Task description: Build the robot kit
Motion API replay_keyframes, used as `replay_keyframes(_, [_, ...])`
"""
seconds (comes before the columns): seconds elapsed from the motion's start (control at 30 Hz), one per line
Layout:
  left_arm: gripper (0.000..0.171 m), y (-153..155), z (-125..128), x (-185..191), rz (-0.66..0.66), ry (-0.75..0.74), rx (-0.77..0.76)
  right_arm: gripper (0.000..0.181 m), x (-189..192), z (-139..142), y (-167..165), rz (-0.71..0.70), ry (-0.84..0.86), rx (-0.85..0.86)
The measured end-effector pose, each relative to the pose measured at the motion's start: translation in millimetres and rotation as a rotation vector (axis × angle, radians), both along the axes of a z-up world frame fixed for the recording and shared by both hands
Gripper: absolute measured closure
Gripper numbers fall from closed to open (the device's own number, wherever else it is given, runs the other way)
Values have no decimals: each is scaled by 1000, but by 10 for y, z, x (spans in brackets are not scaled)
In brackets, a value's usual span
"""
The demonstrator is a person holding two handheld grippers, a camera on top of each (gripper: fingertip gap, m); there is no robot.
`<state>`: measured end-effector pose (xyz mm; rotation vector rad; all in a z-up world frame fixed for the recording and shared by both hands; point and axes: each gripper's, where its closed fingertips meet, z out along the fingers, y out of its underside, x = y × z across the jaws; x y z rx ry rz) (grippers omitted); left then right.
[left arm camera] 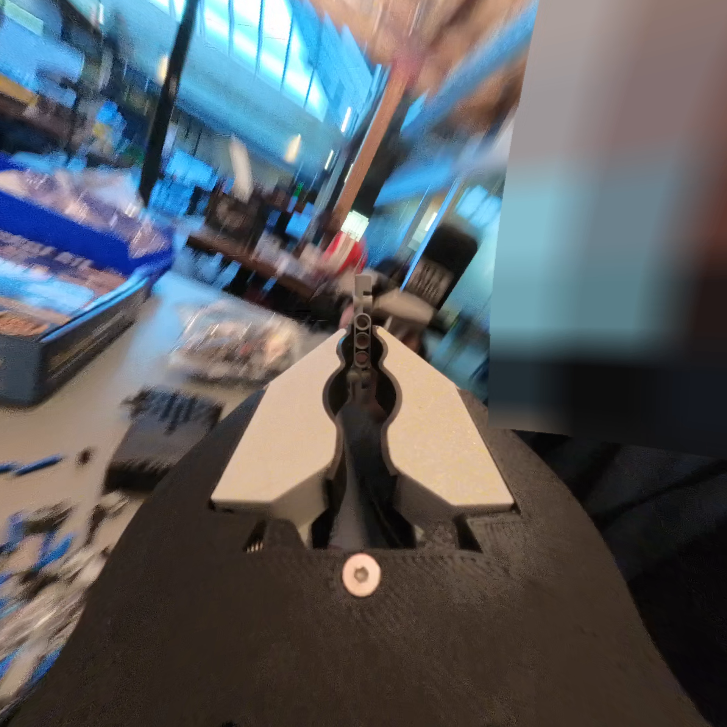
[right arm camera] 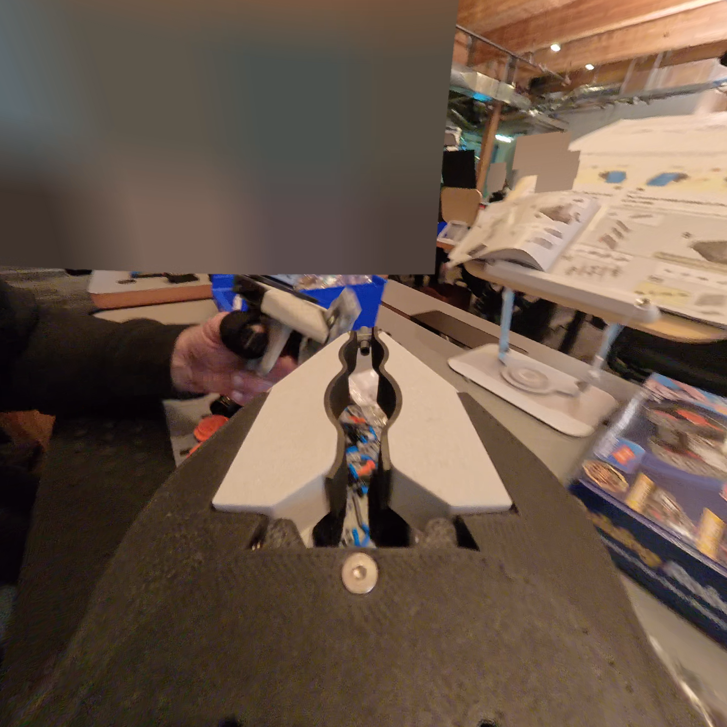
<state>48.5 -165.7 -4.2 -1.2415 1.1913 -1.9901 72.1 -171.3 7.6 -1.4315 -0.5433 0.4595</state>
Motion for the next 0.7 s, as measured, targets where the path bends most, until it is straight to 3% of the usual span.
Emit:
replay_keyframes(0.17, [166,-386,-982,381,-38,484,567,176,534,-218,-226,-116,-61,-79])
replay_keyframes(0.23, [166,-575,-1317,489,-125,637,644,176,692,-315,-317,-155,-89,-113])
replay_keyframes(0.37, [166,-787,-1710,667,-206,764,763,176,814,-490,-476,-167,-123,-178])
replay_keyframes(0.57, [164,-886,-1900,704,-235,786,834,176,693,-804,-554,-85,-183,-286])
replay_keyframes(0.7, [135,-823,-1824,622,-200,772,834,176,623,-910,-573,-37,-207,-328])
